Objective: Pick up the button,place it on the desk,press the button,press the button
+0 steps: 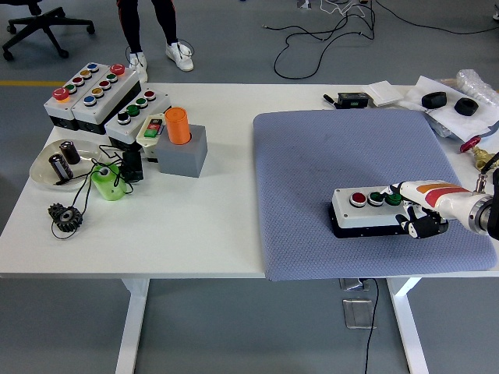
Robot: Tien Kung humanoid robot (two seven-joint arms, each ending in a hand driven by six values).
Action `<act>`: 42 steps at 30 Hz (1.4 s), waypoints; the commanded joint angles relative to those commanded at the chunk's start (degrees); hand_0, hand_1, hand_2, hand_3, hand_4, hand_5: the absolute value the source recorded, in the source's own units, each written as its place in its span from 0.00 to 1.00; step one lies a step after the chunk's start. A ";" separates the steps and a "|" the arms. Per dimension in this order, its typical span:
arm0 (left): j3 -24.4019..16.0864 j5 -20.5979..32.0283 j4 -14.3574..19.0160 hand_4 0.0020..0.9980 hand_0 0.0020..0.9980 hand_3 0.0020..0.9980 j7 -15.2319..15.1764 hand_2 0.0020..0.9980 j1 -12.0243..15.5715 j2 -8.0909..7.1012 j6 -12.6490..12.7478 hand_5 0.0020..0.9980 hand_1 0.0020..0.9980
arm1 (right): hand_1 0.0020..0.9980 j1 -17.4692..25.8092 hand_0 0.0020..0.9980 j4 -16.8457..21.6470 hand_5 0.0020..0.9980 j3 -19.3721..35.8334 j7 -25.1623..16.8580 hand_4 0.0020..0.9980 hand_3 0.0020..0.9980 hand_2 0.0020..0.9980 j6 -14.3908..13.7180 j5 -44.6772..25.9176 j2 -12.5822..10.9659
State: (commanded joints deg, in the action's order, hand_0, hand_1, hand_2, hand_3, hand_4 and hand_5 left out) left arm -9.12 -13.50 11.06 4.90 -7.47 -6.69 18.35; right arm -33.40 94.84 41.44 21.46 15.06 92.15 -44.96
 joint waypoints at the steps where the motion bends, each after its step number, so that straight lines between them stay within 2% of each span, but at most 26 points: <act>1: -0.01 -0.01 -0.01 0.27 0.60 0.47 0.00 0.50 -0.02 -0.02 0.01 1.00 0.53 | 0.00 0.06 0.23 0.42 0.00 0.60 -0.02 0.41 0.81 0.13 -0.18 0.14 -0.03; 9: 0.13 0.15 -0.04 0.27 0.60 0.47 -0.04 0.50 -0.02 -0.14 0.03 1.00 0.53 | 0.00 0.02 0.23 3.18 0.00 2.96 0.07 0.42 0.81 0.13 -0.32 0.69 0.33; 17: -0.18 0.03 -0.02 0.27 0.60 0.47 0.00 0.50 -0.38 -0.06 0.04 1.00 0.53 | 0.00 -1.62 0.23 2.42 0.00 0.62 0.29 0.41 0.81 0.13 0.06 0.63 1.91; 32: 1.07 0.54 0.01 0.27 0.60 0.47 0.02 0.50 0.33 0.12 0.07 1.00 0.53 | 0.00 -2.73 0.23 1.73 0.00 -3.35 0.75 0.41 0.80 0.13 1.08 0.76 2.52; 42: 1.26 0.61 0.01 0.28 0.60 0.47 0.09 0.50 0.36 0.15 0.08 1.00 0.53 | 0.00 -2.67 0.23 0.13 0.00 -3.41 0.93 0.40 0.80 0.13 1.35 0.87 2.81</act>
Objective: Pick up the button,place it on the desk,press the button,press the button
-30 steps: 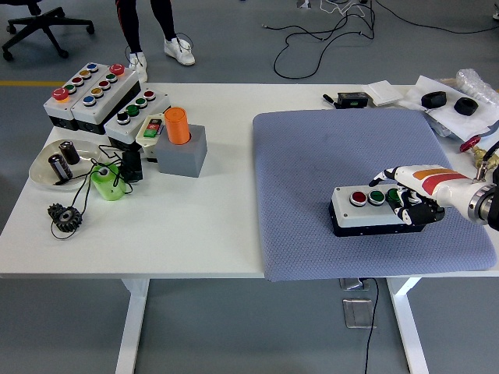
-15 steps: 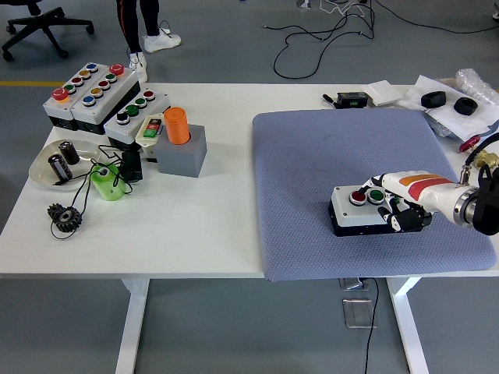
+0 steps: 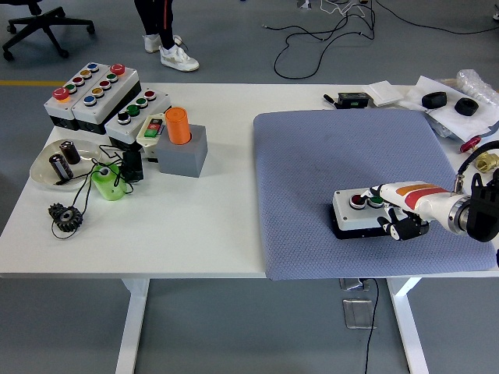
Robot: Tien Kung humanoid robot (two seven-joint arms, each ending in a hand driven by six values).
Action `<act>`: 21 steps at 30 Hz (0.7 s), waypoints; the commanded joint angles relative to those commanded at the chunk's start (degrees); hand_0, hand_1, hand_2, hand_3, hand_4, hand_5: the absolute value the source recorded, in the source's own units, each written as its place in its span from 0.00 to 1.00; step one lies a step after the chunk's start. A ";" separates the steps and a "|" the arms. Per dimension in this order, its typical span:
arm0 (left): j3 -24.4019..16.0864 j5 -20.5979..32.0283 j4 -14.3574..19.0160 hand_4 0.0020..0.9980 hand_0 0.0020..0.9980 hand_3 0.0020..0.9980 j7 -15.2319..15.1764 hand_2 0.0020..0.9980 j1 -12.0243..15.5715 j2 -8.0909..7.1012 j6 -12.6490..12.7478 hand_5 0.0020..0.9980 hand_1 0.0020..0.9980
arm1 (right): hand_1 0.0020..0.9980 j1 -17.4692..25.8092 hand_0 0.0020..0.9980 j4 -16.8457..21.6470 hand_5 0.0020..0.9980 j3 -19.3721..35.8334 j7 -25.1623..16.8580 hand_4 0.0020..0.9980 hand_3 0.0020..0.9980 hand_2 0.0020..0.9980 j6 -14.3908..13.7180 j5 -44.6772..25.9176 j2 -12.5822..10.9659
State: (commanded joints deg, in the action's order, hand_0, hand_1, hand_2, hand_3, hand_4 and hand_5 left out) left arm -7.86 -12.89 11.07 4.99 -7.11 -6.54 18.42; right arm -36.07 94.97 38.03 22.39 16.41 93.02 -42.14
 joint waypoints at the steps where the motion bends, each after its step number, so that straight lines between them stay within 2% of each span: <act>1: -0.04 0.01 0.00 0.28 0.60 0.47 0.00 0.50 -0.01 0.01 0.01 1.00 0.53 | 0.00 0.19 0.23 0.26 0.00 0.73 -0.02 0.40 0.80 0.13 -0.01 0.05 -0.05; 8: -0.12 -0.03 0.00 0.28 0.60 0.47 -0.01 0.50 -0.06 -0.03 -0.01 1.00 0.53 | 0.00 1.59 0.24 2.71 0.00 8.08 -0.77 0.40 0.81 0.13 -0.70 -2.16 -1.00; 12: -0.20 -0.10 0.00 0.28 0.60 0.47 -0.03 0.50 -0.06 -0.03 -0.01 1.00 0.53 | 0.00 3.90 0.24 1.76 0.00 15.15 -2.98 0.40 0.81 0.13 -4.65 -10.56 -1.00; 13: -0.29 -0.13 0.00 0.27 0.60 0.47 -0.05 0.50 -0.08 -0.05 -0.02 1.00 0.53 | 0.45 4.80 0.43 0.76 0.24 17.38 -4.53 0.70 0.96 0.54 -6.64 -13.17 -0.88; 14: -0.30 -0.12 0.00 0.27 0.60 0.47 -0.06 0.50 -0.08 -0.05 -0.02 1.00 0.53 | 0.45 5.16 0.43 0.25 0.24 18.79 -5.41 0.70 0.96 0.54 -7.82 -15.40 -0.81; 18: -0.32 -0.10 -0.01 0.27 0.60 0.47 -0.06 0.50 -0.07 -0.04 -0.02 1.00 0.53 | 0.45 6.95 0.43 -3.55 0.24 24.93 -11.95 0.70 0.96 0.54 -16.01 -25.09 -0.44; 19: -0.30 -0.01 -0.01 0.27 0.60 0.47 -0.08 0.50 -0.05 -0.04 -0.02 1.00 0.53 | 0.77 7.21 0.76 -4.51 0.34 26.31 -13.44 0.74 0.96 0.88 -17.97 -27.69 -0.38; 21: -0.19 0.01 -0.03 0.27 0.60 0.47 -0.06 0.50 -0.04 -0.02 -0.02 1.00 0.53 | 0.77 7.61 0.76 -5.92 0.34 28.04 -15.40 0.74 0.96 0.88 -20.60 -32.03 -0.33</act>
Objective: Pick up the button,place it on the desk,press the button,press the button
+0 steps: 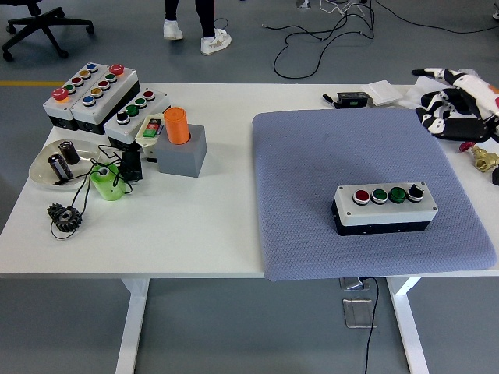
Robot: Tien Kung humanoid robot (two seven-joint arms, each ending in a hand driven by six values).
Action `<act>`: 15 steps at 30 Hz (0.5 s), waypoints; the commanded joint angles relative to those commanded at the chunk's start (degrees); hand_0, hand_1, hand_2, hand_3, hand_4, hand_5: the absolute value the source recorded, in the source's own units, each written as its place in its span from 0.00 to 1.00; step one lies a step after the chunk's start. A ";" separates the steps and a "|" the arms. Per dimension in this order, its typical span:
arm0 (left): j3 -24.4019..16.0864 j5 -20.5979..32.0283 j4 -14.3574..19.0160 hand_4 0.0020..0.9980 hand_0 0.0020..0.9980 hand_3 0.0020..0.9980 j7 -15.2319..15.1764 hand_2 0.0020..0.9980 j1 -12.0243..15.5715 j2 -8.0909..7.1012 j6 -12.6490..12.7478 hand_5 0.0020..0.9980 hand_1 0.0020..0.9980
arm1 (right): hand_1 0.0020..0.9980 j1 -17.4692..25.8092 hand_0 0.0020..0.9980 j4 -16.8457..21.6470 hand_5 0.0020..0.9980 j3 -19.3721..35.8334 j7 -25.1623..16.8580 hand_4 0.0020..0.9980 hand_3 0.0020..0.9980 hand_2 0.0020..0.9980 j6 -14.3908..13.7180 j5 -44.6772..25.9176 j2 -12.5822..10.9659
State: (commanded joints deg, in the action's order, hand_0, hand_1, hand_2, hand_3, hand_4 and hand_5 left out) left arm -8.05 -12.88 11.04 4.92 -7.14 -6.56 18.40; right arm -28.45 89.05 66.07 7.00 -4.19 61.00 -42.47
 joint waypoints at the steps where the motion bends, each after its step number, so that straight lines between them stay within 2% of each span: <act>1: 0.12 0.09 -0.01 0.27 0.60 0.47 0.00 0.50 0.03 0.01 0.00 1.00 0.53 | 0.77 0.23 0.76 -1.04 0.34 1.10 -1.42 0.74 0.96 0.88 -1.88 -2.45 0.05; 3: 0.32 0.18 -0.03 0.27 0.60 0.47 0.03 0.50 0.10 0.03 -0.02 1.00 0.53 | 0.77 0.72 0.76 -2.91 0.34 2.81 -3.34 0.74 0.96 0.88 -4.00 -7.30 0.18; 4: 0.38 0.19 -0.02 0.27 0.60 0.47 0.06 0.50 0.13 0.04 -0.02 1.00 0.53 | 0.87 0.99 0.87 -3.84 0.42 3.51 -4.00 0.75 0.95 0.94 -4.30 -9.90 0.25; 9: 0.67 0.29 -0.04 0.27 0.60 0.47 0.12 0.50 0.25 0.07 -0.05 1.00 0.53 | 0.87 2.21 0.87 -7.49 0.42 5.89 -5.90 0.75 0.95 0.94 -4.68 -21.82 0.60; 10: 0.72 0.34 -0.04 0.27 0.60 0.47 0.11 0.50 0.27 0.07 -0.05 1.00 0.54 | 0.87 2.47 0.89 -8.28 0.52 6.37 -6.24 0.76 0.95 0.94 -4.71 -24.43 0.73; 15: 0.68 0.31 -0.06 0.27 0.60 0.47 0.11 0.50 0.31 0.11 -0.02 1.00 0.54 | 0.87 3.91 0.89 -10.55 0.52 8.62 -6.59 0.76 0.95 0.94 -4.53 -36.34 0.99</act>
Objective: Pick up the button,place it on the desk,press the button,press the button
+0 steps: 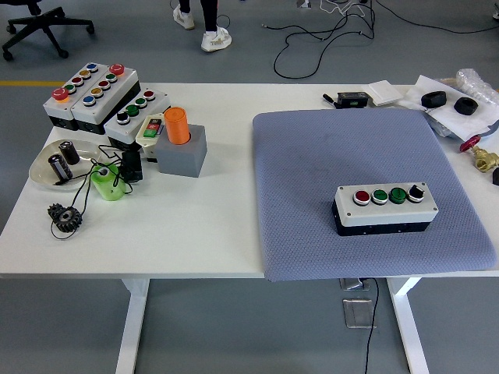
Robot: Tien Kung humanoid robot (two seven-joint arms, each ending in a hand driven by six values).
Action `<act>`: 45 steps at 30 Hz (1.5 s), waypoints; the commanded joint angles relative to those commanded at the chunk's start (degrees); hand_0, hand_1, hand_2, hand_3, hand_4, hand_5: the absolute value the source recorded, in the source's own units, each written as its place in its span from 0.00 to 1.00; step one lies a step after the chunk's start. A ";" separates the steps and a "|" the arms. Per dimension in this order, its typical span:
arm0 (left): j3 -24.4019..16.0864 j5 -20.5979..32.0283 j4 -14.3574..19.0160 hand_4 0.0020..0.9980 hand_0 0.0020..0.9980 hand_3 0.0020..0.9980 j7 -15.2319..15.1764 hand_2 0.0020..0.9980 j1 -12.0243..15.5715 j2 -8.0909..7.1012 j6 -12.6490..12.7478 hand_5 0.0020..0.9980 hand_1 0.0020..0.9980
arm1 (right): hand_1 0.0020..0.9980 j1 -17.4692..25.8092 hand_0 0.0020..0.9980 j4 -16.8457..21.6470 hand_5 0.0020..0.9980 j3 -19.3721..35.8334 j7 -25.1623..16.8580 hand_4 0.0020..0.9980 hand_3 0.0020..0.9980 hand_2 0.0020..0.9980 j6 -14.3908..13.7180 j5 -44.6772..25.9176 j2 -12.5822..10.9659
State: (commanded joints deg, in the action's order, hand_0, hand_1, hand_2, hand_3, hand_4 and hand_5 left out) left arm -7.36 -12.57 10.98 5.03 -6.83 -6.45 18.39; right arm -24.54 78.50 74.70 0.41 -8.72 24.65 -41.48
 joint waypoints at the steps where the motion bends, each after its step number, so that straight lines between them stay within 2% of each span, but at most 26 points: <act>1: -0.02 0.03 0.00 0.27 0.60 0.47 -0.02 0.50 0.03 0.02 0.02 1.00 0.53 | 0.87 0.27 0.89 -0.28 0.55 0.40 0.00 0.76 0.94 0.94 0.06 -2.23 0.00; 6: 0.18 0.02 0.09 0.27 0.60 0.47 -0.01 0.50 0.22 -0.02 0.03 1.00 0.53 | 0.87 1.39 0.89 -2.07 0.55 2.00 -0.35 0.76 0.94 0.94 0.69 -14.36 0.21; 7: 0.20 0.01 0.10 0.27 0.60 0.47 0.00 0.50 0.23 -0.03 0.03 1.00 0.54 | 0.89 1.45 0.89 -2.23 0.59 2.08 -0.41 0.75 0.93 0.94 0.77 -15.79 0.24; 8: 0.18 -0.04 0.12 0.27 0.60 0.47 0.00 0.50 0.26 -0.02 0.03 1.00 0.54 | 0.89 1.81 0.89 -2.46 0.59 2.35 -0.45 0.75 0.93 0.94 1.35 -16.50 0.22; 12: 0.13 -0.03 0.11 0.27 0.60 0.47 -0.03 0.50 0.34 0.06 0.05 1.00 0.54 | 0.89 2.77 0.89 -2.90 0.59 3.11 -0.06 0.75 0.93 0.94 3.50 -16.20 0.09; 13: 0.13 -0.02 0.11 0.27 0.60 0.47 -0.03 0.50 0.35 0.07 0.05 1.00 0.54 | 0.89 2.86 0.90 -2.95 0.67 3.18 0.03 0.76 0.92 0.93 3.81 -16.18 0.07; 17: -0.04 -0.04 0.06 0.27 0.60 0.47 -0.07 0.50 0.33 0.18 0.03 1.00 0.54 | 0.89 4.06 0.90 -3.41 0.67 4.21 1.12 0.76 0.92 0.93 6.47 -16.25 -0.19; 18: -0.05 -0.01 0.05 0.27 0.60 0.47 -0.08 0.50 0.32 0.19 0.04 1.00 0.54 | 0.89 4.13 0.90 -3.43 0.67 4.26 1.19 0.76 0.92 0.93 6.62 -16.28 -0.22; 19: -0.07 0.00 0.04 0.27 0.60 0.47 -0.08 0.50 0.32 0.21 0.03 1.00 0.54 | 0.88 4.31 0.89 -3.50 0.72 4.34 1.38 0.75 0.89 0.92 6.86 -16.36 -0.27; 45: -0.16 -0.28 0.06 0.27 0.60 0.48 -0.14 0.51 0.19 0.32 -0.05 1.00 0.54 | 0.87 6.59 0.90 -4.10 0.70 5.88 4.65 0.75 0.88 0.91 10.43 -15.15 -0.57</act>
State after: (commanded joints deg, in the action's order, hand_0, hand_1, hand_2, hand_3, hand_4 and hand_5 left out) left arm -7.52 -12.85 11.03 4.89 -6.65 -6.13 18.34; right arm -17.95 74.39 80.57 5.05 1.72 9.51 -42.05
